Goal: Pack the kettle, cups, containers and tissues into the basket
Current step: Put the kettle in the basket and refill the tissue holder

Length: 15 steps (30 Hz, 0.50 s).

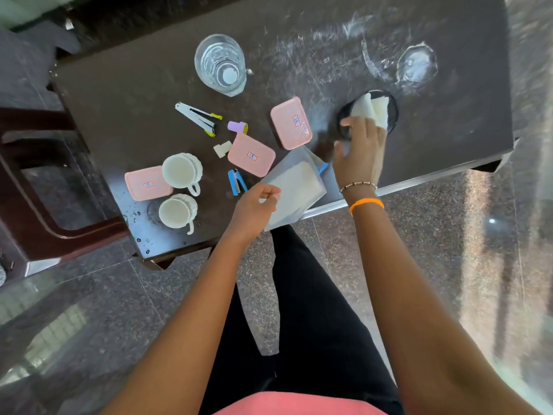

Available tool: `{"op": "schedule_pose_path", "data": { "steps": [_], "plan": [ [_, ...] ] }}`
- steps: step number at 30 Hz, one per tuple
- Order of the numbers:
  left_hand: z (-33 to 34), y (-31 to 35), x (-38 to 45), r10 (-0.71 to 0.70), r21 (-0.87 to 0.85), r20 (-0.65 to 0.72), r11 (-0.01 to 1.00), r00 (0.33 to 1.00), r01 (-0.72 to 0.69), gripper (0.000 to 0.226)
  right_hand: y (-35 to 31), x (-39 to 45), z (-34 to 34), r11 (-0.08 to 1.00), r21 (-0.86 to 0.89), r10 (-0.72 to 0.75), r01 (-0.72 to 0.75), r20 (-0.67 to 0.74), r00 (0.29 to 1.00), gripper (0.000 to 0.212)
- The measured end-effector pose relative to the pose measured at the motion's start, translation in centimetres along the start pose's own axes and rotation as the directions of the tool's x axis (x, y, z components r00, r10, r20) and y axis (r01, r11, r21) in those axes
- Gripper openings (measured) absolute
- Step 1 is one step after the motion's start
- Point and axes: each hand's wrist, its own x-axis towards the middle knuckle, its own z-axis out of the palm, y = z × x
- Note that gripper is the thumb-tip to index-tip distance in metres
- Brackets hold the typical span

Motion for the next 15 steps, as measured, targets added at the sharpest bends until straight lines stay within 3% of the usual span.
{"op": "schedule_pose_path", "data": {
  "steps": [3,6,11,15],
  "plan": [
    [0.2,1.1,0.6,0.027,-0.018,-0.035,0.999,0.999,-0.027,0.015,1.3,2.3,-0.9,0.978,-0.157,0.148,-0.14,0.04,0.988,0.074],
    [0.2,2.0,0.8,0.056,-0.052,-0.068,0.997,0.996,-0.06,0.015,2.1,4.4,-1.2,0.972,-0.134,0.213,-0.191,0.177,0.961,0.095],
    [-0.2,2.6,0.8,0.055,-0.092,-0.118,0.994,0.991,-0.066,0.015,1.2,5.5,-1.5,0.985,-0.053,0.17,-0.164,0.147,0.974,0.093],
    [-1.2,2.9,0.9,0.039,-0.159,-0.17,0.985,0.985,-0.067,0.015,-2.1,6.1,-1.4,0.999,0.002,0.047,-0.047,0.064,0.997,0.091]
  ]
}}
